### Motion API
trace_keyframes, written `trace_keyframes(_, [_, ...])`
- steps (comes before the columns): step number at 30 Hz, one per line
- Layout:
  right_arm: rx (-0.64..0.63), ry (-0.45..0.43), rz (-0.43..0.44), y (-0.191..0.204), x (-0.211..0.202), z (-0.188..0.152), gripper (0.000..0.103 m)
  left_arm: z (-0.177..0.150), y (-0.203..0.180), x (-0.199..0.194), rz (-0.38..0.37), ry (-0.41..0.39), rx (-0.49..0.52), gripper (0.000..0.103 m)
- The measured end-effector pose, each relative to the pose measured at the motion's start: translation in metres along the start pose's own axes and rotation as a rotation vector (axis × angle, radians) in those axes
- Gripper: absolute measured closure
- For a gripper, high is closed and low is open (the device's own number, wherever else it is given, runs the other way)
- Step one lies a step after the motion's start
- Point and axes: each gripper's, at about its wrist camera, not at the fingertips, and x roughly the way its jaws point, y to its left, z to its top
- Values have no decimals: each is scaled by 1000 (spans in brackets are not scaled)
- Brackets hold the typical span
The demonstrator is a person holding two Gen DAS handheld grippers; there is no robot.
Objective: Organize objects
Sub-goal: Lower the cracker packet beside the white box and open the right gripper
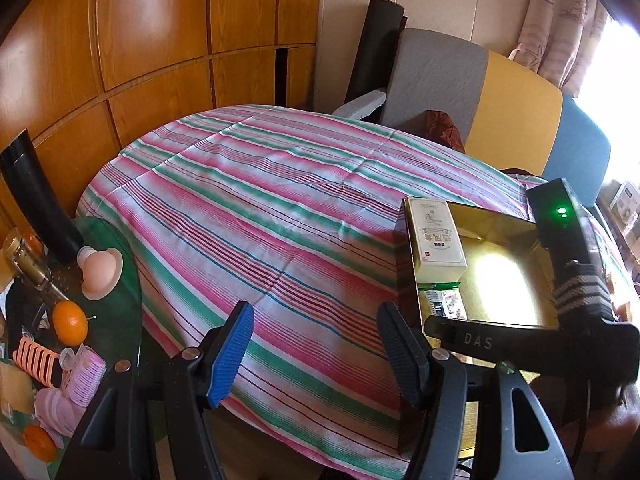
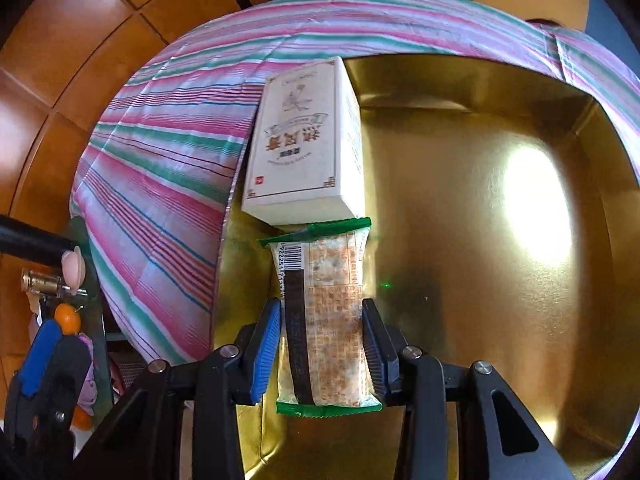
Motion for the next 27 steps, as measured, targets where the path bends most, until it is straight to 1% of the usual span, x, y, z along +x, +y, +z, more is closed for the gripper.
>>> trace_keyframes(3, [-44,-61,-13,4,-11,-5,60,0,2,0,-17,1,-12,38])
trace_keyframes(5, [-84,-120,-47,8,-23,-11,54,0,3,0,-23,-1,-16,38])
trace_keyframes(7, [-127,-182,-74,13,-35,-16,51,0,3,-2,-27,-4,-18,38])
trace_keyframes(8, [-146,-213,-92,15,-41,-19,47,-1,3,-2,-30,-4,-20,38])
trace_keyframes(11, [-195,-304,-137,18,-60,-29,42,-2,2,-6,-36,-7,-18,38])
trace_keyframes(14, [-227,-372,-178,19,-76,-38,36,-2,-1,-11,-41,-13,-12,38])
trace_keyframes(18, [-242,-433,-211,13,-96,-48,32,-1,-9,-15,-49,-16,8,38])
trace_keyframes(22, [-232,-481,-255,0,-112,-60,29,-1,-26,-21,-42,-28,58,38])
trace_keyframes(25, [-205,-508,-274,-18,-125,-68,26,0,-40,-25,-68,-35,95,38])
trace_keyframes(27, [-183,-525,-299,-33,-133,-73,26,2,-51,-26,-103,-27,116,38])
